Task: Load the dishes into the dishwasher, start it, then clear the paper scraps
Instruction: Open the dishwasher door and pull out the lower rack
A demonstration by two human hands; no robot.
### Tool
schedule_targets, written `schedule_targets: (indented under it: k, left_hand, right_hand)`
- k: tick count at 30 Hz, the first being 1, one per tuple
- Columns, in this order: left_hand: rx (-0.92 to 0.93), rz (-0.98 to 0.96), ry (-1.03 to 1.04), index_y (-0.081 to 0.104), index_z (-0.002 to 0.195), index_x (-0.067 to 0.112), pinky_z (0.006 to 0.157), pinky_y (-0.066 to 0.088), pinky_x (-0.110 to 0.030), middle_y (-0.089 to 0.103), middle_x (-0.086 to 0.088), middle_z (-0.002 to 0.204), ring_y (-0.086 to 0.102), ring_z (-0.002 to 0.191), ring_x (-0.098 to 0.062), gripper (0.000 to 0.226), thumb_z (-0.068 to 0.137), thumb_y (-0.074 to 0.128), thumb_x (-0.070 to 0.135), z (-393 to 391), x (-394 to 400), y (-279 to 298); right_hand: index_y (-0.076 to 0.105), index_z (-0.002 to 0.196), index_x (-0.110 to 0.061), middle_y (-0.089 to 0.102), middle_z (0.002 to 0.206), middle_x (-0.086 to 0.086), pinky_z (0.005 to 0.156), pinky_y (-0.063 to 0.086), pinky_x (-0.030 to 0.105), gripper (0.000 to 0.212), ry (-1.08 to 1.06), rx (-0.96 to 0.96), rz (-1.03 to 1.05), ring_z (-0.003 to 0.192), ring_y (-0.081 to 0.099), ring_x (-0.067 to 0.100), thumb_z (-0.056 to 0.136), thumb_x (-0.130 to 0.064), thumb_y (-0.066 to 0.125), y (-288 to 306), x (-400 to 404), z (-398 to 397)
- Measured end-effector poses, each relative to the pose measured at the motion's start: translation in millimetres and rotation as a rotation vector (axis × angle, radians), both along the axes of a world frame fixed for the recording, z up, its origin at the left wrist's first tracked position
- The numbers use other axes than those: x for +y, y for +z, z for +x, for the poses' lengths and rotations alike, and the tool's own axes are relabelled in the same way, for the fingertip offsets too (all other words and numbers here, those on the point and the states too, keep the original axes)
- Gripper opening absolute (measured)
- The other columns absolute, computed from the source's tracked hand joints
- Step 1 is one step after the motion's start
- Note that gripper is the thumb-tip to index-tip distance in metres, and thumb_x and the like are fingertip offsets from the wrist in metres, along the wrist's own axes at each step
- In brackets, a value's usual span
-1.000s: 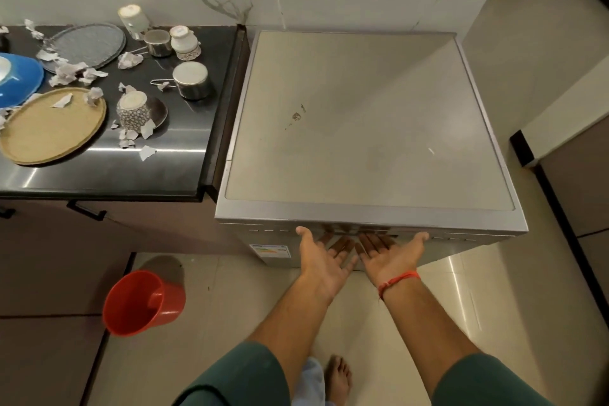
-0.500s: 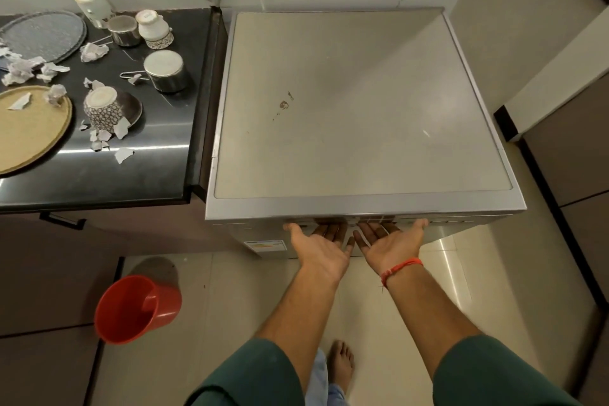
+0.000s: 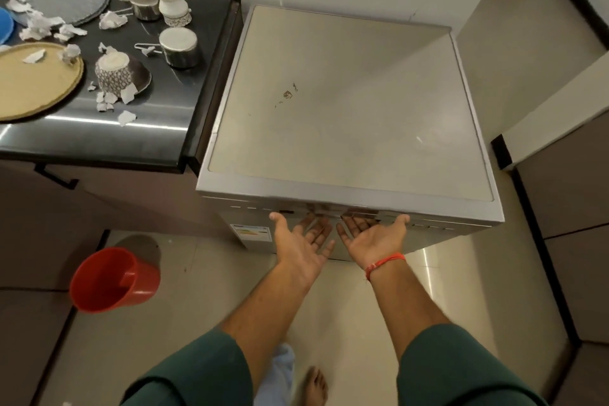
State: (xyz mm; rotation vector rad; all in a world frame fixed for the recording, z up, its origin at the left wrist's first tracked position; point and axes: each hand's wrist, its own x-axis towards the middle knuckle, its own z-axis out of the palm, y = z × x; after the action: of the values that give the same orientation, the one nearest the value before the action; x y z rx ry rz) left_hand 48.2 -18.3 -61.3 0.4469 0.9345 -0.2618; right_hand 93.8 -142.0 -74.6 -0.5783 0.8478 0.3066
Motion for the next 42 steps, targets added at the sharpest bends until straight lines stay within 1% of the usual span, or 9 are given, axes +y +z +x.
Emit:
schedule_targets:
  k: [7,16,24,28,31,33,36,39,42]
  left_hand:
    - [0.019,0.038,-0.007,0.046,0.147,0.012,0.107,0.037,-0.047,0.055,-0.013,0.144,0.049,0.136,-0.029,0.089,0.094,0.020,0.079,-10,-7,0]
    - [-0.051,-0.102,0.179,0.049,0.143,0.008,0.109,0.039,-0.046,0.058,-0.017,0.133,0.054,0.123,-0.031,0.097,0.087,0.031,0.085,35,-29,-7]
    - [-0.131,-0.060,0.145,0.035,0.155,0.010,0.120,0.029,-0.044,0.044,-0.015,0.154,0.040,0.143,-0.029,0.097,0.090,0.031,0.082,28,-35,-21]
    - [-0.161,-0.015,0.179,0.053,0.141,0.012,0.105,0.043,-0.035,0.060,-0.011,0.136,0.058,0.119,-0.023,0.083,0.091,0.042,0.077,29,-39,-27]
    - [-0.195,-0.058,0.199,0.064,0.116,0.012,0.091,0.046,-0.034,0.066,-0.008,0.105,0.060,0.096,-0.022,0.065,0.089,0.055,0.069,25,-37,-34]
    - [-0.199,-0.053,0.187,0.064,0.110,0.011,0.093,0.047,-0.035,0.065,-0.008,0.098,0.060,0.093,-0.022,0.054,0.089,0.063,0.060,20,-36,-37]
    - [-0.182,-0.012,0.191,0.066,0.105,0.010,0.087,0.049,-0.033,0.066,-0.008,0.094,0.061,0.089,-0.021,0.049,0.088,0.065,0.056,21,-39,-42]
    - [-0.146,0.055,0.201,0.067,0.112,0.009,0.090,0.052,-0.034,0.070,-0.008,0.100,0.064,0.093,-0.021,0.068,0.080,0.061,0.069,26,-47,-44]
    - [-0.108,0.120,0.158,0.063,0.126,0.008,0.106,0.048,-0.038,0.070,-0.012,0.119,0.065,0.108,-0.025,0.090,0.068,0.059,0.076,30,-50,-44]
  right_hand:
    - [0.054,0.111,-0.015,0.061,0.115,0.012,0.104,0.040,0.049,0.079,-0.032,-0.061,0.061,0.114,0.055,0.030,0.086,-0.083,0.021,-16,-3,-1]
    - [0.049,0.141,-0.010,0.056,0.139,0.018,0.112,0.037,0.045,0.099,-0.019,-0.116,0.197,0.129,0.053,0.031,0.079,-0.086,0.040,-21,-15,-7]
    - [0.035,0.152,-0.017,0.049,0.145,0.013,0.119,0.026,0.049,0.118,-0.012,-0.092,0.183,0.136,0.044,0.030,0.065,-0.096,0.042,-24,-8,-3]
    - [0.040,0.149,-0.016,0.049,0.145,0.014,0.117,0.029,0.050,0.120,-0.034,-0.095,0.149,0.135,0.046,0.031,0.062,-0.098,0.041,-29,-4,-1]
    - [0.057,0.130,-0.012,0.062,0.122,0.012,0.110,0.039,0.047,0.108,-0.072,-0.108,0.145,0.119,0.055,0.029,0.063,-0.096,0.046,-33,-4,-2]
    - [0.059,0.113,-0.012,0.062,0.101,0.010,0.106,0.043,0.042,0.092,-0.091,-0.129,0.178,0.105,0.056,0.028,0.062,-0.089,0.059,-37,-6,-5]
    - [0.060,0.112,-0.013,0.062,0.097,0.009,0.099,0.050,0.040,0.070,-0.042,-0.185,0.137,0.099,0.059,0.025,0.072,-0.069,0.073,-31,-8,-9]
    - [0.067,0.112,-0.013,0.071,0.095,0.009,0.085,0.056,0.040,0.056,-0.017,-0.192,0.025,0.095,0.067,0.025,0.083,-0.061,0.066,-24,-1,-7]
    - [0.068,0.113,-0.014,0.068,0.106,0.014,0.099,0.052,0.048,0.064,-0.026,-0.185,-0.019,0.108,0.064,0.032,0.075,-0.066,0.069,-22,4,-7]
